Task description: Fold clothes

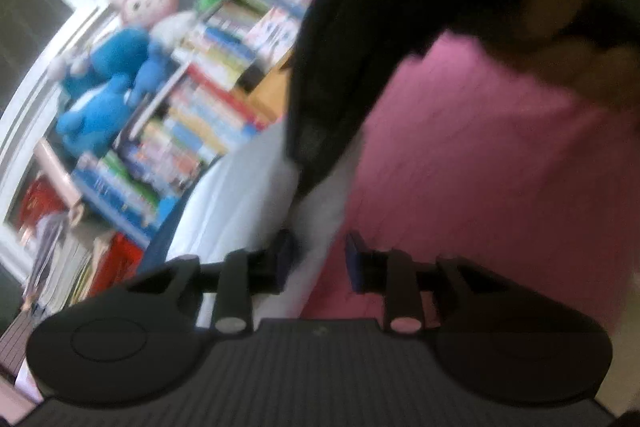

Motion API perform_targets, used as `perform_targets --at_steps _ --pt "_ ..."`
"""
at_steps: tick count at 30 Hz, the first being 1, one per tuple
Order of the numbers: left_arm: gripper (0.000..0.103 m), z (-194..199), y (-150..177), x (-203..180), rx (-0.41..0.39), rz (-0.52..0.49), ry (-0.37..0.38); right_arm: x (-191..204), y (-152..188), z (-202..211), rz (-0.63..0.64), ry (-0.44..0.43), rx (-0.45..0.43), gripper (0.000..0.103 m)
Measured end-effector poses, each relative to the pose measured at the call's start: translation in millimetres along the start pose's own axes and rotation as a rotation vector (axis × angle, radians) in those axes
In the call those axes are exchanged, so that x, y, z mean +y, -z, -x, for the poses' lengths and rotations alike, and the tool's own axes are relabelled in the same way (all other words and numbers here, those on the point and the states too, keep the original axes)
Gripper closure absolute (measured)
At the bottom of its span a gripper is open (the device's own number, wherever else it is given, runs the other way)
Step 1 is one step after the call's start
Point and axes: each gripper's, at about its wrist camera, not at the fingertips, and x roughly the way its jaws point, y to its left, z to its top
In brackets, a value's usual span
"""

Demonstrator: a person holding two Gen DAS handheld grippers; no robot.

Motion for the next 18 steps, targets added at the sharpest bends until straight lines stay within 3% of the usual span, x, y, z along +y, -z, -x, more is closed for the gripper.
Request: perform_targets --at_steps 9,18 --pt "0.091 -5 43 34 0.175 0.099 -0.103 1 12 1 0.076 0.052 0.010 0.086" --pt "0.089 7 73 49 0.270 0.108 -0.143 -3 23 6 0.166 0.099 0.010 0.086"
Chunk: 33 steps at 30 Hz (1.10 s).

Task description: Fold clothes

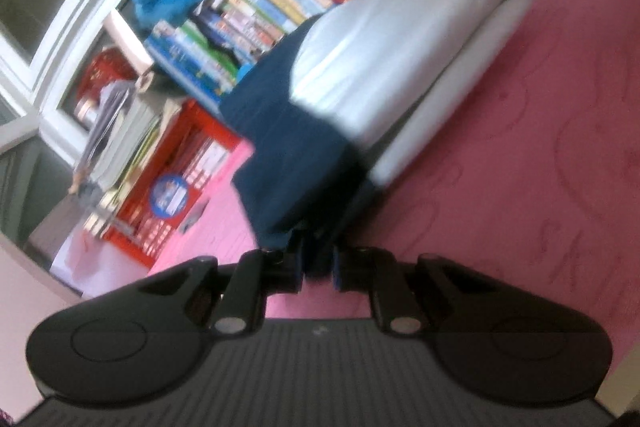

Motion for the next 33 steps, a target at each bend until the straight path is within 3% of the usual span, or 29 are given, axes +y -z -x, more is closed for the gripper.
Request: perform_targets --at_steps 3,8,12,14,17,20,23,29,33 --pt "0.089 -1 9 13 0.046 0.033 -0.051 -4 4 1 0.033 0.056 0.005 0.086" --pt "0.086 15 4 65 0.043 0.311 0.022 -18 9 2 0.023 0.061 0.015 0.086" --pt "0.079 19 -10 121 -0.057 0.648 0.246 -15 11 5 0.097 0.107 0.002 0.086" --pt "0.070 7 -15 134 -0.078 0.775 0.353 -17 13 6 0.117 0.129 0.005 0.085" --pt "0.063 -16 -23 146 -0.096 0.933 0.491 -22 19 8 0.140 0.153 0.015 0.085" --pt "0.053 -45 -37 143 -0.079 0.974 0.526 -20 24 12 0.186 0.171 0.009 0.083" --pt "0.044 -72 -48 139 -0.056 1.003 0.538 -11 30 16 0.254 0.217 -0.028 0.072" --pt "0.043 -109 -55 134 0.001 1.075 0.558 16 37 22 0.387 0.266 -0.127 0.041" --pt "0.043 -108 -53 134 -0.013 1.073 0.568 38 40 27 0.495 0.214 -0.210 0.027"
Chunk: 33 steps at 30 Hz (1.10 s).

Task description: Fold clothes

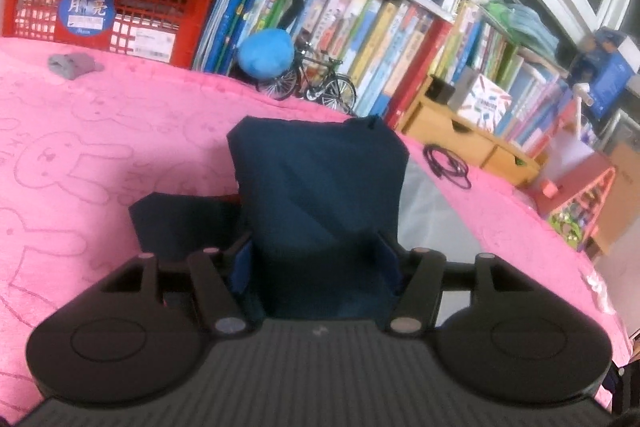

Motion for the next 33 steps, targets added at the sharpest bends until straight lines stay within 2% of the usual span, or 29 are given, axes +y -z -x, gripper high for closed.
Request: perform_targets --at_steps 4,9,11,13,14,15,16,17,18,20,22,25,27,30,33 --pt "0.043 2 0 5 0.009 0.001 0.023 30 -14 4 0.102 -0.083 -0.090 0.025" --pt "0.043 2 -5 11 0.011 0.016 0.044 58 -45 -4 0.200 -0.156 -0.157 0.028" --pt "0.043 1 -7 14 0.007 0.025 0.056 64 -60 -11 0.216 -0.186 -0.166 0.028" --pt "0.042 -3 -11 18 0.005 0.047 0.060 68 -72 -21 0.211 -0.234 -0.157 0.032" --pt "0.043 -7 -13 21 0.012 0.072 0.059 71 -77 -28 0.208 -0.259 -0.145 0.046" --pt "0.043 -10 -15 23 0.012 0.092 0.045 73 -80 -35 0.202 -0.283 -0.127 0.066" --pt "0.047 -12 -16 25 0.008 0.108 0.026 75 -83 -40 0.186 -0.299 -0.107 0.074" --pt "0.060 -12 -18 26 -0.004 0.111 0.012 75 -86 -44 0.163 -0.306 -0.091 0.083" --pt "0.067 -8 -19 25 -0.028 0.105 0.007 75 -89 -45 0.139 -0.310 -0.082 0.087" --pt "0.081 4 -20 23 -0.078 0.079 0.009 69 -95 -41 0.099 -0.304 -0.097 0.090" --pt "0.085 18 -21 18 -0.131 0.027 -0.004 65 -99 -35 0.083 -0.302 -0.121 0.091" --pt "0.085 27 -20 15 -0.170 -0.041 -0.044 64 -100 -30 0.082 -0.323 -0.147 0.091" --pt "0.085 24 -17 18 -0.162 -0.068 -0.077 68 -100 -30 0.093 -0.336 -0.149 0.091" --pt "0.084 18 -13 22 -0.144 -0.085 -0.125 76 -99 -32 0.103 -0.355 -0.140 0.091" --pt "0.084 25 -11 28 -0.183 -0.086 -0.209 81 -98 -37 0.110 -0.363 -0.135 0.091"
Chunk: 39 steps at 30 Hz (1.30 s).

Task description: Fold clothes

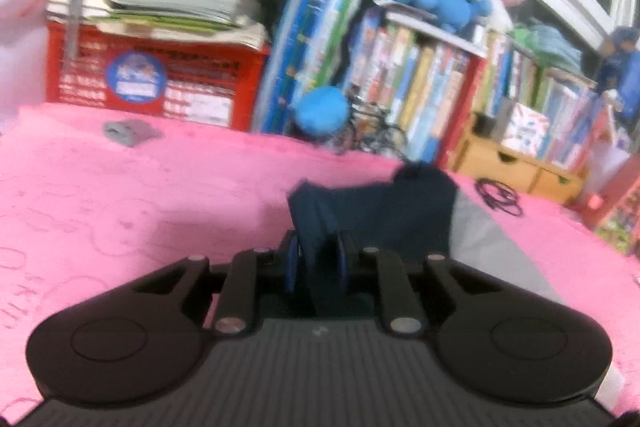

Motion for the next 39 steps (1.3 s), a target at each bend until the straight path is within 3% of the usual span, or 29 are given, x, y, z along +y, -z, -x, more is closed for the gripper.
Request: perform_targets --at_steps 2,3,5,8,11,14,18,21,24,30,34,39 --pt "0.085 7 -4 5 -0.036 0.015 -0.107 1 1 -1 0.002 -0.002 0.001 0.091" --pt "0.085 12 -5 4 -0.057 0.009 -0.122 2 2 -2 0.002 -0.003 0.001 0.091" --pt "0.085 26 -5 -4 -0.105 -0.044 -0.102 2 2 -5 0.004 -0.005 -0.002 0.091" --pt "0.080 36 2 -39 -0.140 -0.238 -0.034 5 2 -6 0.015 -0.006 -0.009 0.091" --pt "0.078 28 16 -74 -0.111 -0.439 0.036 13 2 -9 0.054 -0.015 0.003 0.088" --pt "0.077 5 38 -91 -0.021 -0.554 0.000 17 6 -3 0.076 -0.020 -0.011 0.081" --pt "0.078 2 47 -81 0.003 -0.530 -0.021 -1 21 20 -0.006 -0.045 -0.029 0.052" --pt "0.078 4 45 -70 0.013 -0.511 -0.054 -22 37 43 -0.098 -0.029 -0.021 0.044" --pt "0.077 6 46 -58 0.024 -0.491 -0.077 -48 64 62 -0.170 0.064 0.032 0.039" --pt "0.077 10 54 -49 0.039 -0.464 -0.118 -97 114 80 -0.350 0.199 0.166 0.037" --pt "0.078 23 51 -50 0.016 -0.441 -0.127 -110 136 85 -0.443 0.194 0.210 0.037" --pt "0.075 50 45 -59 -0.033 -0.412 -0.096 -105 137 77 -0.413 0.170 0.201 0.041"
